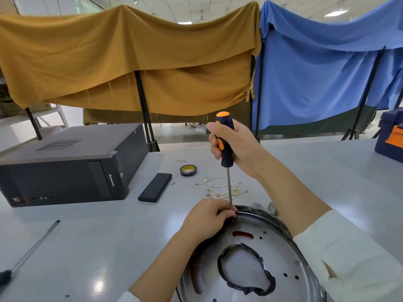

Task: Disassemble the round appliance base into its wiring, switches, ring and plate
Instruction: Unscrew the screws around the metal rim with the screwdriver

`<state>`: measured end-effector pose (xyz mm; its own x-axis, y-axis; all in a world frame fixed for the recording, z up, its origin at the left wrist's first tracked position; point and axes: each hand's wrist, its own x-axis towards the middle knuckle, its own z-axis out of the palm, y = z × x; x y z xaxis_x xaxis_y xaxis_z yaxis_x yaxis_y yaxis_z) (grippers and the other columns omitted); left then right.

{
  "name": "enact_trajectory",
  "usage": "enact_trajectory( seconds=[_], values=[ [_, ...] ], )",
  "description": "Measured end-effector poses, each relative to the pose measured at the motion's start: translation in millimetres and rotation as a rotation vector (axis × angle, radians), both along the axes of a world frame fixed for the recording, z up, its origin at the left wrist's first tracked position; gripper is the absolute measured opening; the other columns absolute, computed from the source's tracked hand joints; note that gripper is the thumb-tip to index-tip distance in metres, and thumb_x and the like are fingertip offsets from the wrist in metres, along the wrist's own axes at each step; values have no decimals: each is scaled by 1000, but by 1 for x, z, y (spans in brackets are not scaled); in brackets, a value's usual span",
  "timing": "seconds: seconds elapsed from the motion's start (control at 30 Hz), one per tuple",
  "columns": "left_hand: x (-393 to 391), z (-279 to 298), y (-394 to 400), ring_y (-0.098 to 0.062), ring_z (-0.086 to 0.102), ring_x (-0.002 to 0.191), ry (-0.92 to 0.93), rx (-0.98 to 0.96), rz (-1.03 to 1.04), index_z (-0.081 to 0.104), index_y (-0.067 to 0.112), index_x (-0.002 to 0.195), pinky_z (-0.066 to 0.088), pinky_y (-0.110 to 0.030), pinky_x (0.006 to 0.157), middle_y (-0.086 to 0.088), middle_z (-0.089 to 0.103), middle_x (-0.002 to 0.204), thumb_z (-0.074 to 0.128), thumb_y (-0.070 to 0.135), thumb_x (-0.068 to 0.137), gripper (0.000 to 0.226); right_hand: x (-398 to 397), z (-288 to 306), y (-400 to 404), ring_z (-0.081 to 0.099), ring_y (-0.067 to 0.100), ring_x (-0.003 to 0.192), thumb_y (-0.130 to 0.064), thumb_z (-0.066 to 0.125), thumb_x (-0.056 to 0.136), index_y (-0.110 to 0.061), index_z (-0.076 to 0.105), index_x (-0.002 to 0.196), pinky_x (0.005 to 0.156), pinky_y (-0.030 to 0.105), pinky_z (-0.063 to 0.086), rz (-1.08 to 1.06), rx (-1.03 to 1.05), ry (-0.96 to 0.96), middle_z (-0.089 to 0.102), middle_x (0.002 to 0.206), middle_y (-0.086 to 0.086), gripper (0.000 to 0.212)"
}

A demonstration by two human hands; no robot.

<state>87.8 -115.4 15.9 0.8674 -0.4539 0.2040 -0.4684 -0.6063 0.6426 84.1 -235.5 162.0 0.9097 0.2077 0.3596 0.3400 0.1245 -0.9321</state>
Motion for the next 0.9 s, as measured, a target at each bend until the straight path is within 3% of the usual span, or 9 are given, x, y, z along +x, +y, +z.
enact_trajectory(
  seconds=[0.1, 0.17, 0.27, 0.33, 0.43, 0.57, 0.67, 0.8, 0.9],
  values=[
    [3, 1, -2, -2, 60, 80, 1, 4, 10, 71, 32, 87, 51, -27, 77, 15, 69, 86, 57, 33, 88, 14, -1, -2, 1, 57, 15, 72, -42, 58, 90, -18, 48, 93, 65, 33, 52, -410, -181, -36, 62, 89, 11, 27],
    [5, 0, -2, -2, 60, 77, 6, -8, 14, 72, 33, 85, 51, -26, 75, 14, 69, 82, 59, 34, 86, 12, -1, -5, 5, 54, 16, 73, -45, 52, 92, -23, 47, 90, 68, 34, 50, -467, -163, -72, 58, 90, 10, 23],
    [4, -2, 0, 5, 60, 74, 18, -31, 11, 72, 33, 86, 47, -16, 71, 19, 68, 77, 63, 33, 84, 10, -2, -7, 8, 44, 17, 55, -33, 59, 91, -15, 45, 84, 53, 31, 42, -311, 13, -114, 48, 71, 7, 24],
    [3, -2, 0, 5, 63, 74, 46, -69, 4, 71, 34, 86, 48, -14, 73, 20, 69, 77, 64, 32, 83, 8, 1, -6, 3, 34, 15, 42, -25, 62, 89, -15, 42, 77, 42, 23, 31, -29, 106, -46, 42, 57, 4, 26],
    [2, -1, 0, 4, 64, 86, 84, -143, -15, 70, 38, 90, 49, -19, 84, 20, 71, 88, 63, 30, 84, 13, 1, 0, -1, 33, 12, 41, -23, 59, 87, -14, 42, 67, 43, 23, 29, 230, 44, 37, 42, 54, -1, 28],
    [1, 0, -2, 6, 62, 90, 99, -173, -19, 68, 39, 87, 49, -23, 87, 23, 70, 86, 55, 27, 90, 18, -3, 2, 4, 57, 16, 68, -33, 65, 87, -9, 55, 93, 64, 31, 49, -196, -13, -12, 58, 78, 5, 27],
    [4, 1, -3, 3, 64, 88, 96, -193, -7, 69, 39, 77, 49, -25, 86, 22, 70, 82, 57, 26, 85, 19, -7, -4, 14, 56, 12, 70, -46, 55, 90, -20, 54, 92, 69, 31, 49, -415, -112, -90, 57, 81, 0, 25],
    [5, 0, -2, -1, 66, 80, 109, -227, 17, 70, 44, 70, 49, -19, 77, 20, 71, 77, 67, 25, 80, 21, -10, -7, 19, 41, 13, 54, -32, 67, 85, -12, 47, 81, 51, 26, 38, -316, -86, -153, 45, 65, 1, 29],
    [2, 0, -2, -7, 68, 81, 124, -230, -3, 69, 47, 76, 52, -23, 78, 19, 72, 83, 67, 30, 80, 18, -6, 1, 3, 28, 10, 39, -11, 60, 85, -16, 43, 75, 43, 21, 22, 190, 81, 21, 38, 52, -3, 20]
  ],
)
